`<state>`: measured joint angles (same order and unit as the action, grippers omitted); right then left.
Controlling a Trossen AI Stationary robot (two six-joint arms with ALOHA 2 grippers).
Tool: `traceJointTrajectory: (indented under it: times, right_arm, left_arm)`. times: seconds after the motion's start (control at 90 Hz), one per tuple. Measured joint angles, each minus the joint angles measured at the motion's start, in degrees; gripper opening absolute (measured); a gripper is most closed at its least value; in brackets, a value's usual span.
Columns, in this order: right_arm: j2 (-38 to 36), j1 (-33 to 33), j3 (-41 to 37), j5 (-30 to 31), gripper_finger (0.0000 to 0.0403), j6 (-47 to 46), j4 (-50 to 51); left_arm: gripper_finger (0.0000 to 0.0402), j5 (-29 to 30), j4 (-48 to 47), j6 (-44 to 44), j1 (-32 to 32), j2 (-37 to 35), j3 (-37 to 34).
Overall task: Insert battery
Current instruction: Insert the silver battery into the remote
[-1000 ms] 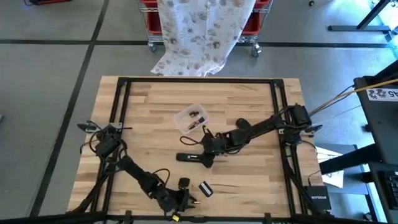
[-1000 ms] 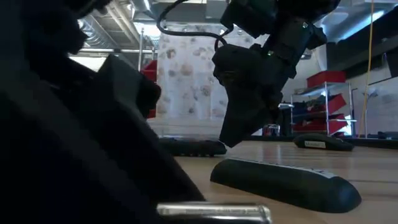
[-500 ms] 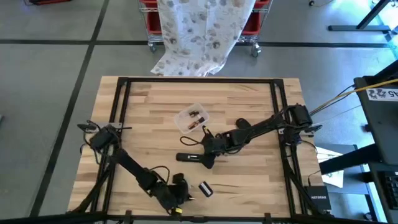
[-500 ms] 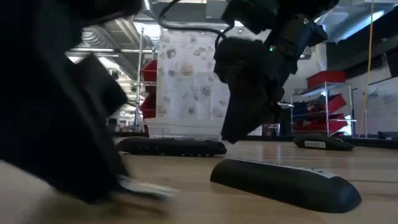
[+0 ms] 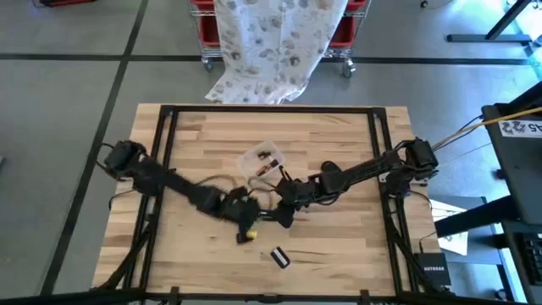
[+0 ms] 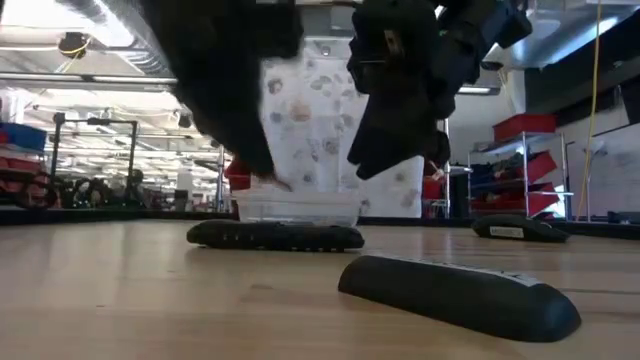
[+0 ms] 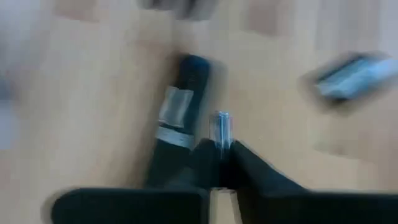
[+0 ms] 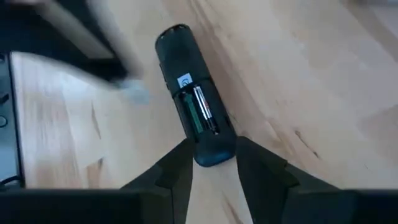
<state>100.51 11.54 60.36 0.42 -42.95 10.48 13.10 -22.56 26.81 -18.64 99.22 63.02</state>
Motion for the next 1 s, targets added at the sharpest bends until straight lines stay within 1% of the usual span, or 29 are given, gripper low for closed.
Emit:
traceJointTrajectory:
  times: [0.067,0.189,0.278,0.344,0.467,0.667,1.0]
  right_arm:
    - [0.00,-0.45,0.00,-0.04,0.0105,0.98,0.15]
    - [0.00,-0.62,0.00,-0.61,0.0105,1.21,0.23]
    - [0.00,-0.85,0.00,-0.95,0.0105,1.25,0.45]
    - [0.00,-1.19,0.00,0.11,0.0105,1.30,1.10]
    - [0.02,-1.91,-0.02,0.01,0.0105,-1.37,3.00]
    - [0.02,-1.83,-0.02,0.48,0.0105,-1.69,3.82]
    - [0.04,-1.82,-0.02,0.21,0.0105,-0.27,3.17]
  left_arm:
    - [0.0006,-1.57,0.19,-1.66,3.68,0.21,-0.01]
    - [0.0006,-7.79,0.94,-4.73,8.55,0.67,0.07]
    - [0.0006,-11.21,1.58,-8.47,10.06,0.74,0.07]
    - [0.0006,-13.83,1.87,-10.79,10.22,0.95,0.10]
    - [0.0006,-17.37,2.00,-11.46,10.13,2.81,0.10]
    - [0.0006,-18.03,5.02,-8.98,9.98,5.19,0.10]
    - [0.0006,-18.18,5.40,-7.29,7.92,6.16,0.10]
